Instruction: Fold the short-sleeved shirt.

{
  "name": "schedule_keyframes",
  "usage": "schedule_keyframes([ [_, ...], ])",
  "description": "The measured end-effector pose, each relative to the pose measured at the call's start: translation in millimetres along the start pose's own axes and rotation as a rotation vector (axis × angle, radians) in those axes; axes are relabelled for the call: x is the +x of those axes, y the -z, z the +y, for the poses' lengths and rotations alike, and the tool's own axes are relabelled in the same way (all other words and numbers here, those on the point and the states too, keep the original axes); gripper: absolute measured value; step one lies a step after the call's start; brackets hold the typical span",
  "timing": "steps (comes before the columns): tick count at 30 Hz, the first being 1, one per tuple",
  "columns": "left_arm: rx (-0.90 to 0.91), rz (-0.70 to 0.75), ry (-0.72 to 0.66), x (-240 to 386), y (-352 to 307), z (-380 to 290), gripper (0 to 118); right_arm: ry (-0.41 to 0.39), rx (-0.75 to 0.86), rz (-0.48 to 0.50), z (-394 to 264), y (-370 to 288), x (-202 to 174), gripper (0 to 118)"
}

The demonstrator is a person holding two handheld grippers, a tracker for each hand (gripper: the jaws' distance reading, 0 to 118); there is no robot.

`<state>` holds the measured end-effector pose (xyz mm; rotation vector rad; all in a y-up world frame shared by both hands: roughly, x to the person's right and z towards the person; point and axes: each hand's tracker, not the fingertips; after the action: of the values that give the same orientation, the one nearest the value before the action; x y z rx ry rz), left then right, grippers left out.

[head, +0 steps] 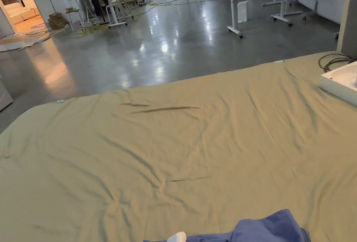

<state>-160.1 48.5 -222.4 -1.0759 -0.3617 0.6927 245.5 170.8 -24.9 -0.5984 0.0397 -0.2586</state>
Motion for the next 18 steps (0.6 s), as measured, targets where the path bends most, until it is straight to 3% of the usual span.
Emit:
schedule_keyframes([
  [6,0.138,-0.082,0.058,-16,-75,2,21,0.022,-0.003,0.020,-1,3,0,0],
  [7,0.173,-0.063,0.051,-27,-91,7,36,0.022,-0.006,0.026,-1,5,-1,0],
  [9,0.218,-0.012,0.015,-49,-116,14,86,0.017,-0.007,0.038,-1,7,-3,0],
  [10,0.216,0.001,-0.029,-63,-126,19,97,0.015,-0.008,0.043,-2,9,-3,0],
  [13,0.255,0.030,-0.163,-100,-148,24,97,0.012,-0.012,0.057,-3,12,-5,0],
  [18,0.206,-0.080,-0.308,-138,-137,24,97,-0.006,-0.032,0.068,-3,12,-10,0],
])
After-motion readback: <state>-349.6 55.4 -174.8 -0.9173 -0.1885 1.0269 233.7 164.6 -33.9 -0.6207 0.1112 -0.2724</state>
